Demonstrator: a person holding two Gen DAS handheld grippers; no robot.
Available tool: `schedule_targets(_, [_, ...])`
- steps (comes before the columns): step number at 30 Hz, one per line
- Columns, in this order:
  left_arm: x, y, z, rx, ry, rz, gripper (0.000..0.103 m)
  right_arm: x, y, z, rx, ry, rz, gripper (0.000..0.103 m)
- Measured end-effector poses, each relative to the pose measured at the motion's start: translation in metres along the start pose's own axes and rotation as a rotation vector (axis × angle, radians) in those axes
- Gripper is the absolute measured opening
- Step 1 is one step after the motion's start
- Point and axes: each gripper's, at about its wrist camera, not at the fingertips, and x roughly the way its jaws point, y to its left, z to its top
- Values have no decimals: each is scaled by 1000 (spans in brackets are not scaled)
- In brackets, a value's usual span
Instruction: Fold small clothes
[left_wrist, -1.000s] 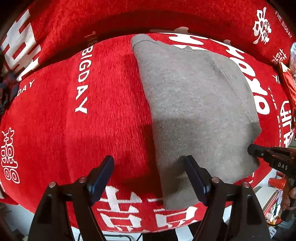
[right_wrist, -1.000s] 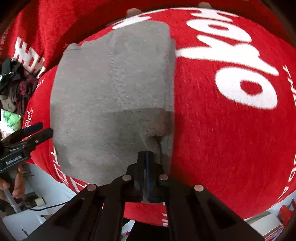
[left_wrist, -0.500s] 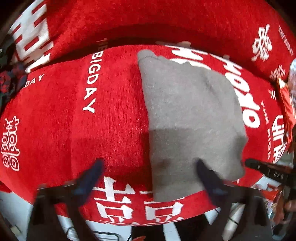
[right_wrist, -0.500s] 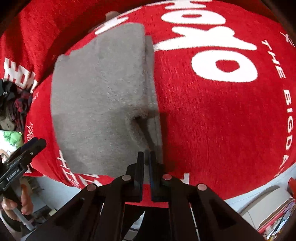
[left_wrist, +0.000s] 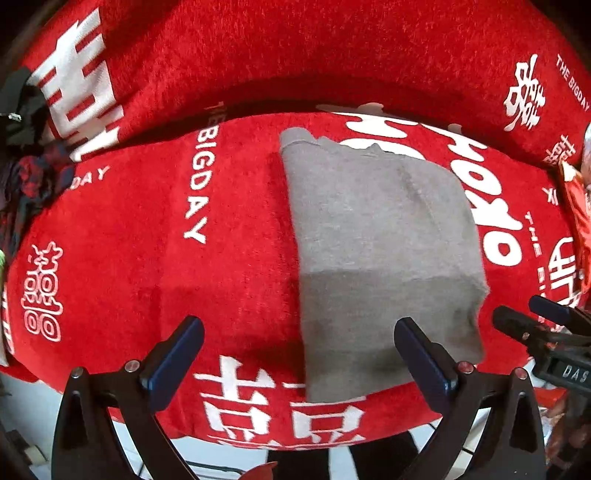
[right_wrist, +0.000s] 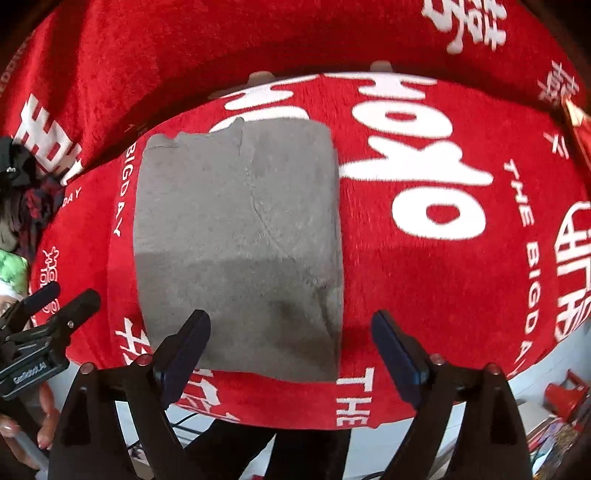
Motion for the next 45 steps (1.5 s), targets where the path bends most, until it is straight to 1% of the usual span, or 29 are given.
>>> schedule_targets(2, [0, 1, 1, -16, 6, -4, 103, -1, 3, 1, -1, -5, -9, 103])
schedule_targets(8, [-2, -3, 2, -14, 7, 29, 103, -3, 9, 2, 6, 0, -25, 103])
schedule_targets(13, [-1, -2, 2, -37, 26, 9, 103, -1, 13, 2, 14, 7, -28, 103])
schedule_targets(19, [2, -5, 2, -30, 51, 16, 103, 1, 14, 2, 11, 21, -37, 103])
schedule_targets(22, [2, -6, 2, -29, 57, 33, 103, 1, 13, 2, 14, 25, -36, 103])
schedule_targets(30, [5, -4, 0, -37, 75, 39, 103, 4, 16, 0, 16, 35, -30, 103])
schedule_targets(34, [7, -4, -2, -42, 92, 26, 103, 6, 17, 0, 12, 42, -29, 103])
schedule_targets(39, [7, -5, -3, -31, 88, 25, 103, 8, 18, 1, 15, 48, -25, 103])
schedule_targets(45, [6, -5, -3, -47, 82, 30, 103, 9, 18, 3, 12, 49, -28, 103])
